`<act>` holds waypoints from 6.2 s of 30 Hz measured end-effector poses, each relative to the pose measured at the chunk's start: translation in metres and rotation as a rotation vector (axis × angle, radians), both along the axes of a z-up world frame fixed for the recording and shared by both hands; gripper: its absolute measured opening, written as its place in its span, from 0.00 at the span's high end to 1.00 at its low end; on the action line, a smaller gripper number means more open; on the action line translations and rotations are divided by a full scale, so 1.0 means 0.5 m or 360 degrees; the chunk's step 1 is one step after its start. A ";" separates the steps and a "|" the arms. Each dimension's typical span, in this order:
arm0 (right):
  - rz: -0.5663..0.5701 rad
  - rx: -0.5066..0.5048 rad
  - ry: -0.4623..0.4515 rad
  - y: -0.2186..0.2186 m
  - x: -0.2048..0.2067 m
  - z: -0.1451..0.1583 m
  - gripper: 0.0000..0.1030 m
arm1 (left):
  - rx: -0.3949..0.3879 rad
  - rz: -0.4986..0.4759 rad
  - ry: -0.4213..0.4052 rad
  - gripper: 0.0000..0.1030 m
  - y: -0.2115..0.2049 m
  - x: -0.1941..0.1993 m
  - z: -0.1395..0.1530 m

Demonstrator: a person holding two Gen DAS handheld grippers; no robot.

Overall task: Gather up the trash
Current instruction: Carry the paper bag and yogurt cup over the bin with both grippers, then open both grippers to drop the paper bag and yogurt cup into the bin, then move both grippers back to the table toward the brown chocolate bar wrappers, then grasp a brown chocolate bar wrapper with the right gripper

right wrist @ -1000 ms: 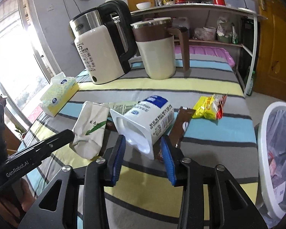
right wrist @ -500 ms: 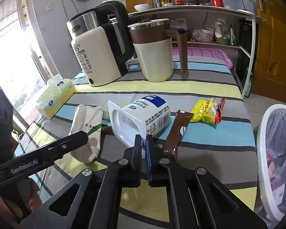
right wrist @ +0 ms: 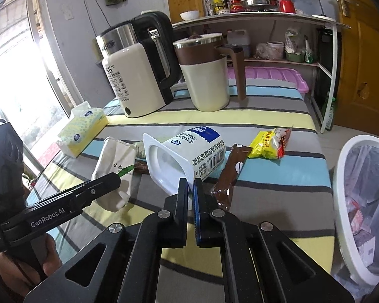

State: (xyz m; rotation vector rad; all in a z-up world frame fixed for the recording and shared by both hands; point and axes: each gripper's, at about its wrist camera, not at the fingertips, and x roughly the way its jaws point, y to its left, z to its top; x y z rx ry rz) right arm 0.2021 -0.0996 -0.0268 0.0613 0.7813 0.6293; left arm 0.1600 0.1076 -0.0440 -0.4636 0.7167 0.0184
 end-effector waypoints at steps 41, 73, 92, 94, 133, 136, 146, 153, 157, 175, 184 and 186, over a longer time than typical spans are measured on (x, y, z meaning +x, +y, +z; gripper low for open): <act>-0.0454 0.0038 -0.0070 -0.335 -0.135 0.042 0.96 | 0.0165 -0.0663 -0.0149 0.68 -0.334 -0.037 0.084; -0.0786 -0.0039 0.0097 -0.506 -0.071 -0.024 0.96 | 0.0220 -0.1047 -0.0049 0.62 -0.561 0.130 0.041; -0.0798 -0.0038 0.0075 -0.502 -0.081 -0.009 0.93 | 0.0181 -0.1023 -0.0052 0.61 -0.533 0.122 0.037; -0.0789 -0.0034 0.0063 -0.498 -0.085 -0.005 0.93 | 0.0180 -0.1012 -0.0061 0.61 -0.524 0.113 0.040; -0.0395 -0.0018 -0.0113 -0.310 -0.171 0.075 0.75 | 0.0236 -0.0632 -0.0187 0.61 -0.303 -0.063 0.095; -0.0368 -0.0019 -0.0101 -0.295 -0.166 0.071 0.75 | 0.0240 -0.0598 -0.0173 0.61 -0.285 -0.066 0.090; -0.0274 -0.0012 -0.0064 -0.245 -0.136 0.058 0.69 | 0.0266 -0.0409 -0.0121 0.61 -0.200 -0.058 0.074; -0.0224 -0.0018 -0.0036 -0.217 -0.112 0.047 0.69 | 0.0281 -0.0302 -0.0089 0.61 -0.151 -0.039 0.066; -0.0197 -0.0018 -0.0021 -0.198 -0.096 0.043 0.69 | 0.0287 -0.0262 -0.0075 0.61 -0.126 -0.024 0.061; -0.0088 -0.0071 0.0097 -0.071 0.000 -0.011 0.69 | 0.0313 -0.0232 0.0027 0.60 -0.016 0.075 0.015; -0.0065 -0.0111 0.0143 -0.011 0.050 -0.040 0.69 | 0.0224 -0.0267 0.0072 0.60 0.011 0.115 -0.009; -0.0062 -0.0134 0.0139 0.001 0.057 -0.047 0.69 | 0.0197 -0.0279 0.0090 0.59 0.012 0.119 -0.016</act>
